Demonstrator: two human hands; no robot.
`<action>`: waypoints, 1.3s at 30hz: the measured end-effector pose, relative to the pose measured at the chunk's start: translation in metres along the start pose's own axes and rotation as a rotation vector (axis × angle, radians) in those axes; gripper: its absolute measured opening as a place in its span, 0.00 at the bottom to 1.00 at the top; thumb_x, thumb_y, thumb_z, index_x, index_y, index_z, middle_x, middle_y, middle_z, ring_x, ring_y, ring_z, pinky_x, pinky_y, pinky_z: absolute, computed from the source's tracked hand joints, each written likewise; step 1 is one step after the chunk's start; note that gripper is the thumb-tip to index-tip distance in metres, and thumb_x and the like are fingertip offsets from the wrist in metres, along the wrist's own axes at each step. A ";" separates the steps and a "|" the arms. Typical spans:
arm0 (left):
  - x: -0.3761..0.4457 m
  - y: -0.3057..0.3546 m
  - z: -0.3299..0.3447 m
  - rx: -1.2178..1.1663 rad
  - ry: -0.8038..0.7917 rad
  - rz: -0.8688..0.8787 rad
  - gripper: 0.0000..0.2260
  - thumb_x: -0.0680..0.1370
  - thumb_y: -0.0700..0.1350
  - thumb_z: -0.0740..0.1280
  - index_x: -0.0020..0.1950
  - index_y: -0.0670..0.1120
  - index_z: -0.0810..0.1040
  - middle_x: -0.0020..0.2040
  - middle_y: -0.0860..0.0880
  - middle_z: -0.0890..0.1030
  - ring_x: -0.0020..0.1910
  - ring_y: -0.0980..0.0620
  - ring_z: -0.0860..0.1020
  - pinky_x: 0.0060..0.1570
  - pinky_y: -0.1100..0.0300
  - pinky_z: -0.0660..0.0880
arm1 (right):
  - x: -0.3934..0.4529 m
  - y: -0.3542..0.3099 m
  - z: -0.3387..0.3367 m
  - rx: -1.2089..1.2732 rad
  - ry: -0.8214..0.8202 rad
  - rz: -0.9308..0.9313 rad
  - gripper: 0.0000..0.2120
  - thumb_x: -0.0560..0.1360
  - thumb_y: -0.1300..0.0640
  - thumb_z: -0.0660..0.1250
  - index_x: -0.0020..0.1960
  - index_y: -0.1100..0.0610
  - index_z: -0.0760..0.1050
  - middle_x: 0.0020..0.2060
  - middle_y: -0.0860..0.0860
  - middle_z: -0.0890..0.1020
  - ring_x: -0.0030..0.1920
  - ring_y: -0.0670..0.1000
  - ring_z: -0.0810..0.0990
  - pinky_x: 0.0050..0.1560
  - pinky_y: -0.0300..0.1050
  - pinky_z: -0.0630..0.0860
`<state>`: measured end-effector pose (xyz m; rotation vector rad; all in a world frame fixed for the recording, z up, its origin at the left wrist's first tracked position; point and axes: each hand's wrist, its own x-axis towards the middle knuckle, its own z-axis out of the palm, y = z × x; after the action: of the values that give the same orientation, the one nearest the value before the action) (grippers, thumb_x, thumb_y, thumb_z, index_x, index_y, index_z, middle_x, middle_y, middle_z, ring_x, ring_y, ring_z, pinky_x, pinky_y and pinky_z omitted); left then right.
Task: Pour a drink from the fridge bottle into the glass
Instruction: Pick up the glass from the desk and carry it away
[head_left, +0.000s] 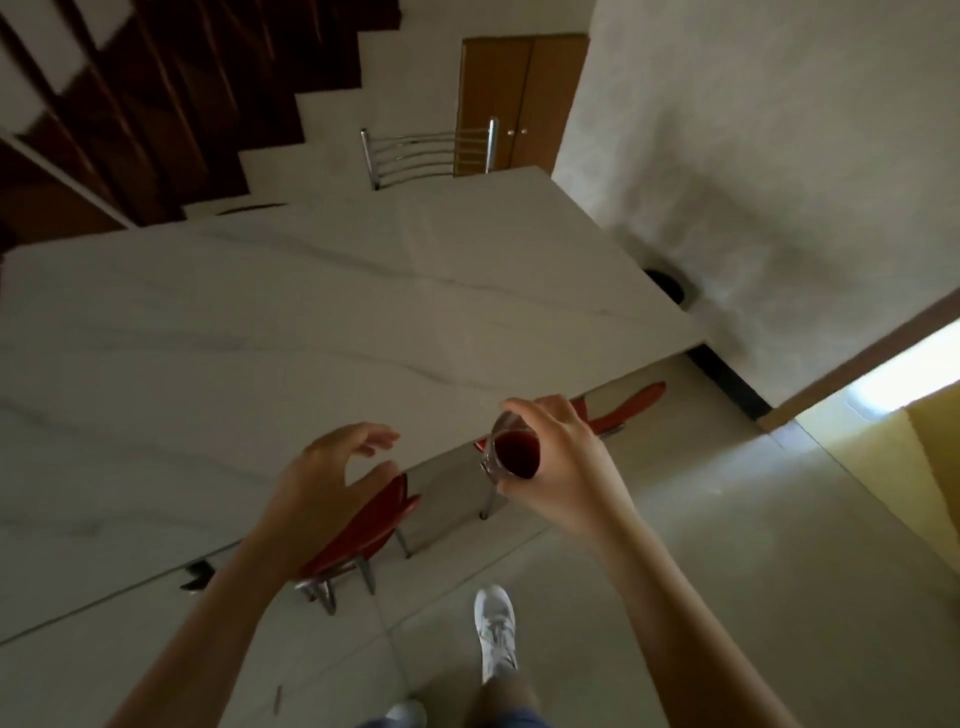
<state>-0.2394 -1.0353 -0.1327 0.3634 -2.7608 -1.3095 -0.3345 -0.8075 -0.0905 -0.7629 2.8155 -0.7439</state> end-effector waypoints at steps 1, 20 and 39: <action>0.011 -0.003 0.002 0.003 0.038 -0.023 0.10 0.75 0.50 0.69 0.53 0.61 0.75 0.51 0.65 0.78 0.50 0.64 0.76 0.50 0.59 0.72 | 0.017 0.004 0.001 -0.006 -0.023 -0.028 0.32 0.64 0.52 0.74 0.65 0.44 0.66 0.59 0.48 0.70 0.54 0.53 0.75 0.50 0.48 0.76; 0.126 -0.080 -0.009 0.032 0.329 -0.475 0.11 0.75 0.51 0.68 0.56 0.59 0.75 0.52 0.62 0.78 0.51 0.60 0.76 0.46 0.58 0.74 | 0.285 -0.024 0.137 -0.011 -0.408 -0.360 0.32 0.64 0.55 0.74 0.66 0.47 0.66 0.60 0.52 0.69 0.55 0.57 0.73 0.52 0.49 0.74; 0.193 -0.151 -0.028 -0.024 0.212 -0.571 0.10 0.75 0.52 0.67 0.55 0.61 0.74 0.52 0.63 0.77 0.52 0.60 0.75 0.51 0.53 0.76 | 0.340 -0.036 0.203 -0.072 -0.528 -0.228 0.42 0.62 0.50 0.78 0.70 0.46 0.59 0.66 0.51 0.64 0.62 0.56 0.67 0.52 0.51 0.75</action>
<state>-0.3948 -1.1949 -0.2398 1.2791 -2.5467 -1.2925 -0.5620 -1.0924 -0.2485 -1.1158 2.3121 -0.3902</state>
